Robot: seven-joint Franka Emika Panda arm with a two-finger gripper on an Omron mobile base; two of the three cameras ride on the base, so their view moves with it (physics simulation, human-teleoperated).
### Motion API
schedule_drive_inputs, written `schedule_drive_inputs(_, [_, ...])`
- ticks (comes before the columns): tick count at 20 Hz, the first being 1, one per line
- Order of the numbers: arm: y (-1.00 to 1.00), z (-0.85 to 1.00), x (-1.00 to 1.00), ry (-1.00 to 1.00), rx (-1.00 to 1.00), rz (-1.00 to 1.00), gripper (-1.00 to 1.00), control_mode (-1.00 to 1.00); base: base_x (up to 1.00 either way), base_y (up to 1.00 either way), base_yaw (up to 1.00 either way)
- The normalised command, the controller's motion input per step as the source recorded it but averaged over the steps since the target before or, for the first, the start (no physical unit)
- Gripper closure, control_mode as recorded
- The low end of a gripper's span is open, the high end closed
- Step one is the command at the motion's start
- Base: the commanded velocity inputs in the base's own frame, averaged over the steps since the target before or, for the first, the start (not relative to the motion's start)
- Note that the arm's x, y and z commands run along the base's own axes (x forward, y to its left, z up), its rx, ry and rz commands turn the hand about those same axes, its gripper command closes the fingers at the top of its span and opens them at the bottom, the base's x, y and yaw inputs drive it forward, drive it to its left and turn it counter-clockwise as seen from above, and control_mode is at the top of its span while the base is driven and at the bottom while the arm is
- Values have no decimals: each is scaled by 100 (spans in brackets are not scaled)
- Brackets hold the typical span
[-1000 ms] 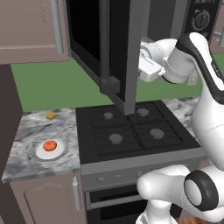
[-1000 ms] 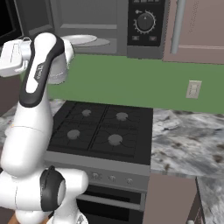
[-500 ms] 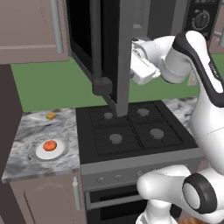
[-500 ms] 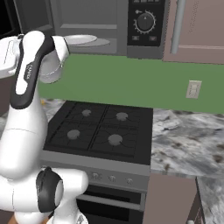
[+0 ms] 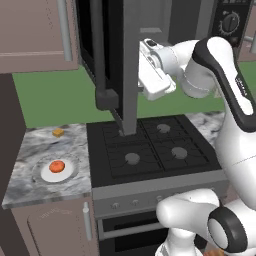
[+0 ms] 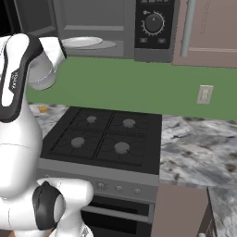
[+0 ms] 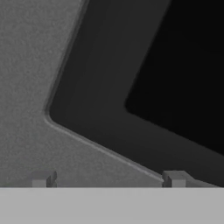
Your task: Pick the squash from the counter and place it in the microwave. Then turn on the microwave.
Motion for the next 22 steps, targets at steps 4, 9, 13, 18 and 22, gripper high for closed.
schedule_drive_inputs(4, [22, 0, 1, -8, 0, -12, -100, -100, 0, 0, 0])
schedule_drive_inputs(9, [25, 0, 2, -9, 0, -13, -100, -100, 0, 0, 0])
schedule_drive_inputs(13, [24, 0, 3, -9, 0, -12, -100, -100, 0, 0, 0])
schedule_drive_inputs(18, [23, 0, 4, -8, 0, -11, -100, -100, 0, 0, 0])
schedule_drive_inputs(22, [24, 0, 3, -7, 0, -11, -100, -100, 0, 0, 0])
